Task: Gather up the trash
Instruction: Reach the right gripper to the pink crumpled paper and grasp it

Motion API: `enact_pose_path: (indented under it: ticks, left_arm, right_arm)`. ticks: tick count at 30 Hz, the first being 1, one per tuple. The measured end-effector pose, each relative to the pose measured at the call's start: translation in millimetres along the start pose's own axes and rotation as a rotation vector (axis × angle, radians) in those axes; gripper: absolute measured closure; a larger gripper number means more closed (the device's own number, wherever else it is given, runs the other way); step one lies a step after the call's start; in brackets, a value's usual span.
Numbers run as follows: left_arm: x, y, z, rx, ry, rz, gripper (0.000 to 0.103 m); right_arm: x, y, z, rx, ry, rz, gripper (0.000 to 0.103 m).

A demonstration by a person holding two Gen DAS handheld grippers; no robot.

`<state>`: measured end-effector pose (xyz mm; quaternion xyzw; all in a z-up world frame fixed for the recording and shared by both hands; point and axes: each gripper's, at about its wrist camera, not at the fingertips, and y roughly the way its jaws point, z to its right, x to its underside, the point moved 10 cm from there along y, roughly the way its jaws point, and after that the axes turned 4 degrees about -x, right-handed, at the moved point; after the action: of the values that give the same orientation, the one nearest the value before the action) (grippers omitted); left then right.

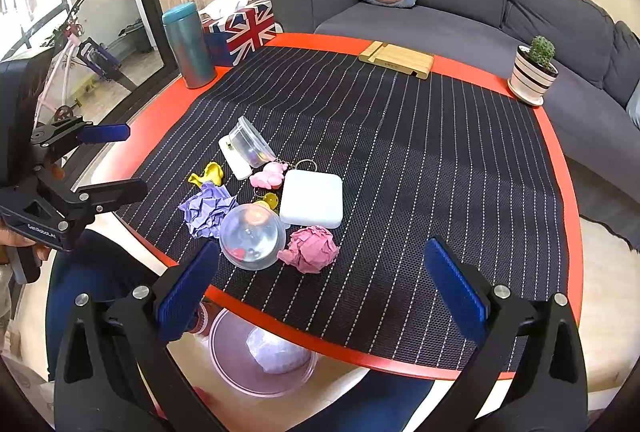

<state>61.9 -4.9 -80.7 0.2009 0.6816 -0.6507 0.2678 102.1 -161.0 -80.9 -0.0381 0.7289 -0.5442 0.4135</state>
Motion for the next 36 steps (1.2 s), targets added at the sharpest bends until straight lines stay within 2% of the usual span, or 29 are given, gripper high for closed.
enact_pose_path:
  ticks: [10, 19, 30, 31, 32, 34, 36]
  left_arm:
    - [-0.2, 0.2, -0.8, 0.007, -0.007, -0.001, 0.006]
    - [1.1, 1.7, -3.8, -0.009, 0.002, 0.004, 0.006]
    - [5.7, 7.2, -6.6, -0.017, 0.002, -0.015, 0.006]
    - [7.1, 8.0, -6.8, -0.017, 0.0, -0.017, 0.006]
    - [7.3, 8.8, -7.6, -0.018, 0.001, -0.022, 0.006]
    - [8.7, 10.0, -9.8, -0.037, 0.014, -0.035, 0.006]
    - [10.4, 11.4, -9.5, -0.029, 0.006, -0.049, 0.006]
  right_arm:
    - [0.9, 5.5, -1.6, -0.014, -0.014, -0.022, 0.003]
    - [7.8, 28.9, 3.4, -0.057, -0.051, -0.096, 0.003]
    - [23.1, 61.1, 3.5, -0.098, -0.166, -0.195, 0.004]
    - [23.7, 63.1, 2.9, -0.102, -0.175, -0.2, 0.007]
    - [24.3, 65.1, 1.5, -0.11, -0.188, -0.205, 0.016]
    - [25.1, 69.6, -0.1, -0.107, -0.217, -0.22, 0.026]
    - [25.9, 74.0, -1.4, -0.105, -0.24, -0.228, 0.029]
